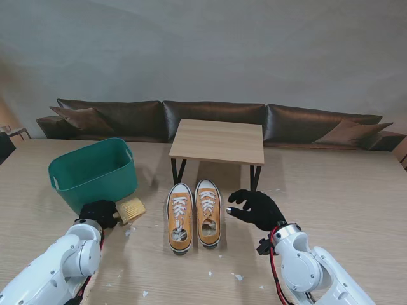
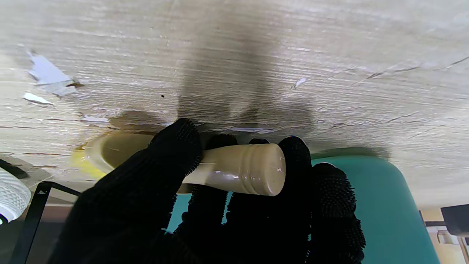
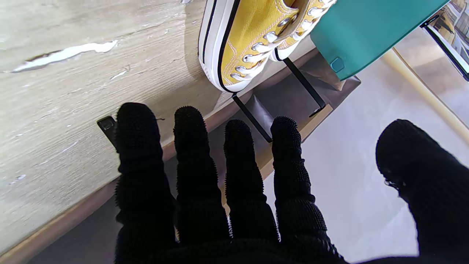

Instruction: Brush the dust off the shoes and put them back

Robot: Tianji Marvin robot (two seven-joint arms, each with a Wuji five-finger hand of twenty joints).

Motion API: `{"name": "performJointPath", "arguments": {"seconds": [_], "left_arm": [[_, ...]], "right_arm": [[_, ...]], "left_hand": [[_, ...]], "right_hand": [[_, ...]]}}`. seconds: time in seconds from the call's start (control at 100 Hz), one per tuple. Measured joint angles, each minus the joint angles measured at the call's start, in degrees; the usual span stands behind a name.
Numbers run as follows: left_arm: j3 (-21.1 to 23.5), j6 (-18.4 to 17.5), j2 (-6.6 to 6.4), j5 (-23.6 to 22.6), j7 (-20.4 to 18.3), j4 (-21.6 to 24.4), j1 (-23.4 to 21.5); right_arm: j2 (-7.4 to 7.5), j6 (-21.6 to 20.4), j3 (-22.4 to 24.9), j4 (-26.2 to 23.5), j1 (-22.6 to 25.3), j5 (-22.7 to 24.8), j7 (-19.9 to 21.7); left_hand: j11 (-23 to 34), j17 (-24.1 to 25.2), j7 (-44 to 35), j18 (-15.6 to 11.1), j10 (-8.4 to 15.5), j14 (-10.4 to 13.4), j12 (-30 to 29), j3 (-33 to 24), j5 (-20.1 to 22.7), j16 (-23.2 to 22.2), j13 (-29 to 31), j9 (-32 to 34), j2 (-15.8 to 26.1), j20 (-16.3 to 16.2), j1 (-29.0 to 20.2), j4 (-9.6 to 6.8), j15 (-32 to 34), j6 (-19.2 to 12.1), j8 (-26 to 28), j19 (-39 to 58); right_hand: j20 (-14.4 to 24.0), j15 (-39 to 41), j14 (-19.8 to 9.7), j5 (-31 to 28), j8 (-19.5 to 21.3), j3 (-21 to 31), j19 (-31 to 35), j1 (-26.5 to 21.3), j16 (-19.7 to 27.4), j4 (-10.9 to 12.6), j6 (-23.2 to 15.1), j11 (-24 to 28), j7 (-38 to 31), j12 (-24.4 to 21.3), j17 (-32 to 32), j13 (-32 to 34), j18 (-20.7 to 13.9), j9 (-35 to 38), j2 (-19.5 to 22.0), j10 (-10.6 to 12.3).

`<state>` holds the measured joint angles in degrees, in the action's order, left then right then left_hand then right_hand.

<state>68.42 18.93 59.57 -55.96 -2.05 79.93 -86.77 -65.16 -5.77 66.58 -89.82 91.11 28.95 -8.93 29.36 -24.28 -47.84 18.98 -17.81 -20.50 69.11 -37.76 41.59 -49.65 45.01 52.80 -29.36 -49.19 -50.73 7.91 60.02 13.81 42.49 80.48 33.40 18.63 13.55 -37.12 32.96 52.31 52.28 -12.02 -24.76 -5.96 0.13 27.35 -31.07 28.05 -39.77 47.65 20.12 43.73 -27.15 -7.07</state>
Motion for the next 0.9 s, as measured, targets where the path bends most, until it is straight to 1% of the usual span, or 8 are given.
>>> {"name": "performJointPath", "arguments": {"seconds": [0.06,0.15,0.3,0.5,0.74,0.83,0.85,0.9], "left_arm": [[0.0,-0.28,0.01,0.06,-0.01,-0.08,0.05],[0.11,-1.16,0.01,0.06,-0.06,-0.2,0.04],[0.57,-2.63,0.01,0.04,-0.13,-0.47,-0.01],[1.77,-6.09,-0.08,-1.2,-0.77,-0.65,-0.3],[3.63,-10.28,-0.13,-1.15,-0.96,0.29,-1.65],[4.44,-11.47,-0.12,-0.38,-1.71,1.25,-2.47],[4.59,-11.64,-0.12,-0.12,-1.89,1.43,-2.62],[4.95,-12.07,-0.08,0.76,-2.28,1.82,-2.99]], "right_arm": [[-0.01,0.04,-0.09,0.09,-0.05,0.01,-0.1],[-0.05,0.1,-0.15,0.17,-0.08,0.02,-0.16],[-0.03,0.1,-0.36,0.36,-0.19,0.18,0.13],[0.05,0.07,-0.5,0.49,-0.23,0.57,0.6],[0.09,-0.24,-0.49,0.54,-0.2,-0.12,1.15],[0.09,-0.42,-0.47,0.59,-0.17,-0.41,1.34],[0.09,-0.44,-0.48,0.6,-0.17,-0.42,1.34],[0.1,-0.45,-0.53,0.66,-0.18,-0.42,1.32]], "left_hand": [[-0.22,-1.48,-0.31,0.05,0.48,0.09,0.51,-0.55,0.0,0.16,0.5,2.2,0.0,0.74,0.0,-0.03,0.03,0.55,-0.09,0.44],[-0.9,-5.2,-1.03,0.8,1.6,0.34,-0.78,-1.63,0.01,1.02,6.01,6.92,0.15,2.85,0.0,-0.99,0.0,2.17,-0.51,2.92],[-1.93,-11.64,-1.46,1.69,1.79,1.27,-5.92,-2.28,1.47,3.03,12.87,12.9,0.52,8.06,0.04,-0.99,-0.92,3.98,-2.09,5.31],[-3.17,-18.94,-2.71,2.07,1.57,2.33,-9.04,-5.05,2.91,3.79,18.58,16.82,-1.21,12.59,0.71,-1.1,-3.46,5.23,-6.94,6.34],[-3.79,-21.93,-4.64,2.1,2.11,2.79,-11.11,-7.32,5.33,3.91,21.66,19.08,-5.82,14.28,1.22,-0.4,-5.13,4.56,-14.95,6.34],[-3.79,-22.41,-5.63,2.1,2.29,2.98,-11.22,-7.38,5.8,3.91,22.82,19.74,-7.28,14.3,1.22,1.71,-5.72,4.13,-16.67,6.34],[-3.79,-22.44,-5.97,2.1,2.54,3.04,-11.22,-7.34,5.99,3.91,22.82,19.79,-7.78,14.3,1.22,1.15,-5.72,3.67,-16.67,6.34],[-3.79,-22.48,-6.09,2.1,2.68,3.08,-11.34,-7.34,6.45,3.91,22.84,19.9,-8.06,14.31,1.22,1.79,-5.72,3.36,-16.7,6.34]], "right_hand": [[0.0,0.0,0.0,0.0,0.0,0.0,0.0,0.0,0.0,0.0,0.24,0.0,0.0,0.0,0.0,0.0,0.0,0.0,0.0,-0.01],[0.49,0.0,0.0,0.0,0.0,0.0,0.0,0.0,-0.01,0.0,0.25,0.0,0.0,0.0,0.0,0.03,0.01,0.0,0.01,-0.01],[0.5,0.01,0.0,0.0,0.0,0.45,0.0,-0.02,-0.01,0.0,0.29,0.0,0.0,0.0,0.0,0.13,0.02,0.0,1.02,-0.02],[0.5,0.12,0.01,0.0,0.0,0.36,0.0,-0.03,-0.01,0.0,0.31,0.0,0.0,0.0,0.0,1.03,0.04,0.0,0.85,-0.03],[0.5,0.13,0.01,0.0,0.0,0.35,0.0,-0.03,-0.01,0.0,0.34,0.0,0.0,0.0,0.0,1.03,0.04,0.01,0.85,-0.05],[0.5,0.13,0.01,0.0,0.0,-0.01,0.0,-0.04,-0.01,0.0,0.35,0.0,0.0,0.0,0.0,1.03,0.04,0.0,1.77,-0.07],[0.5,0.13,0.01,0.0,0.0,0.48,0.0,-0.12,-0.01,0.0,0.39,0.0,0.0,0.0,0.0,1.03,0.04,0.01,1.62,-0.09],[0.5,0.13,0.01,0.0,0.0,0.08,0.0,-0.4,-0.01,0.0,0.52,0.0,0.0,0.0,0.0,1.03,0.04,0.01,2.07,-0.13]]}}
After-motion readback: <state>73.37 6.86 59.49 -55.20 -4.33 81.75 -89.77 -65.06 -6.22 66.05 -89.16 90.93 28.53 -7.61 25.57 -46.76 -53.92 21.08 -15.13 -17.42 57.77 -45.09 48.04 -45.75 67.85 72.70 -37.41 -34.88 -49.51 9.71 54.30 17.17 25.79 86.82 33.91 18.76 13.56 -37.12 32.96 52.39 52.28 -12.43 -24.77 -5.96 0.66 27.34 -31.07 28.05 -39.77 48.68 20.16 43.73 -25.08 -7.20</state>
